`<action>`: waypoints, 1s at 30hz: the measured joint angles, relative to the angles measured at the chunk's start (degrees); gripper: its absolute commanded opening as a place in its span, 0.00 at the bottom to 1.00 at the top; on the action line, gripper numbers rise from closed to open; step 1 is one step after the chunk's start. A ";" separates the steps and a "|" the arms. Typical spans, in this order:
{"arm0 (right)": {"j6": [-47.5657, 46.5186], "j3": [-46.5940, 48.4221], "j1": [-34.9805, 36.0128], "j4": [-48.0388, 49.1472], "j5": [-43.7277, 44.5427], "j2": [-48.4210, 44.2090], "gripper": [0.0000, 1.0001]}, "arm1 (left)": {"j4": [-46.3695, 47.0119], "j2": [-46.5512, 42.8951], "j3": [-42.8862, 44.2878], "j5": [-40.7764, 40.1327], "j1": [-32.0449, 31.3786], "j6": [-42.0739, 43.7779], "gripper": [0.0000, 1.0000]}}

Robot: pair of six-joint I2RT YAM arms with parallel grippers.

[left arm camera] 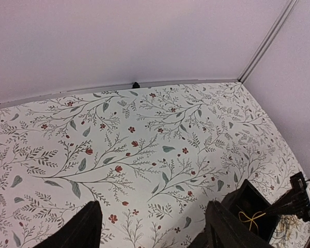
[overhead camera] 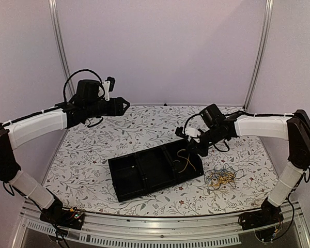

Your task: Untangle the cables

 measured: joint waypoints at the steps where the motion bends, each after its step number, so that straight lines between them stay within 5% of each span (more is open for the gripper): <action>1: 0.07 0.02 0.00 -0.55 0.17 0.09 0.25 | 0.00 0.02 0.00 0.20 0.00 0.00 0.70; 7: -0.26 0.72 0.00 -5.16 0.46 -1.14 0.47 | 0.04 0.02 0.00 0.68 0.00 0.00 0.70; 17: -5.97 -6.82 0.00 -12.85 0.92 -18.47 0.35 | 0.09 0.02 0.00 3.23 -0.02 0.13 0.70; 30: -15.26 -19.32 4.48 -20.44 1.42 -26.03 0.43 | 0.17 0.35 0.00 4.59 -0.02 0.81 0.70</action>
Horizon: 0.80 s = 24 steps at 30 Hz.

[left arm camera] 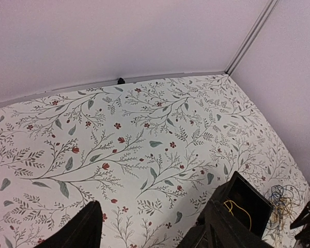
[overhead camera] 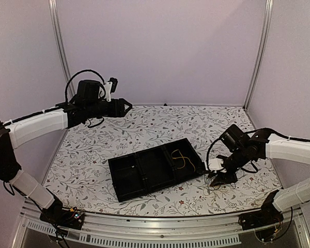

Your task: Untangle the cables

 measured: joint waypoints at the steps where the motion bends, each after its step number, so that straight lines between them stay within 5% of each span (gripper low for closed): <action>1: -0.26 -0.13 1.27 0.28 0.52 0.28 0.44 | 0.00 0.20 0.00 0.13 0.00 0.11 0.69; 18: -2.73 0.00 7.34 6.29 11.26 12.83 0.44 | 0.04 1.31 0.00 0.48 -0.07 1.20 0.69; 24: -2.84 0.02 9.27 8.17 12.31 15.58 0.27 | 0.04 1.40 0.00 0.79 -0.11 1.20 0.69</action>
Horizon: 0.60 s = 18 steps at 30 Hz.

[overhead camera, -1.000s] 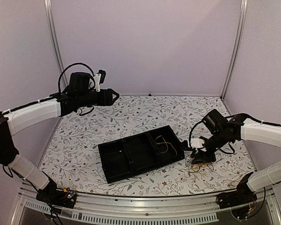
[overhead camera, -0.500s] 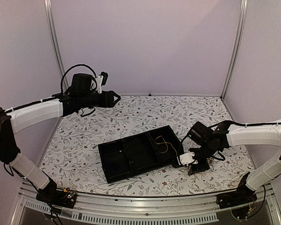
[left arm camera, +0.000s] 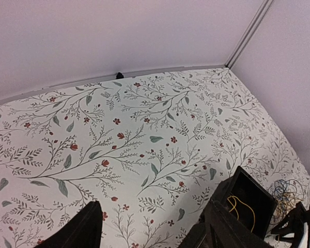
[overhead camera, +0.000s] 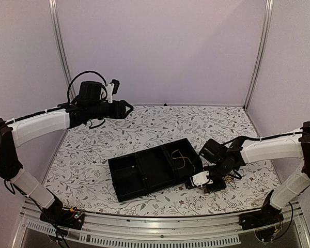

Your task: Untangle the cables

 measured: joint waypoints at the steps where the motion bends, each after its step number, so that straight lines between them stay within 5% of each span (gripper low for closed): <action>1: 0.09 0.11 0.28 0.04 0.02 0.42 0.21 | 0.00 0.02 0.00 0.00 0.00 0.00 0.69; 5: 0.07 2.08 0.68 -0.42 -0.42 0.87 0.00 | 0.02 0.26 0.00 0.31 -0.04 0.00 0.69; 12: 1.07 6.36 0.63 -3.34 -3.30 -5.95 0.00 | 3.08 0.74 -1.42 2.29 -1.46 2.45 0.69; 18: 2.82 11.96 -5.14 -7.76 -9.97 -14.56 0.00 | 8.26 0.74 -5.25 2.91 -11.58 8.85 0.71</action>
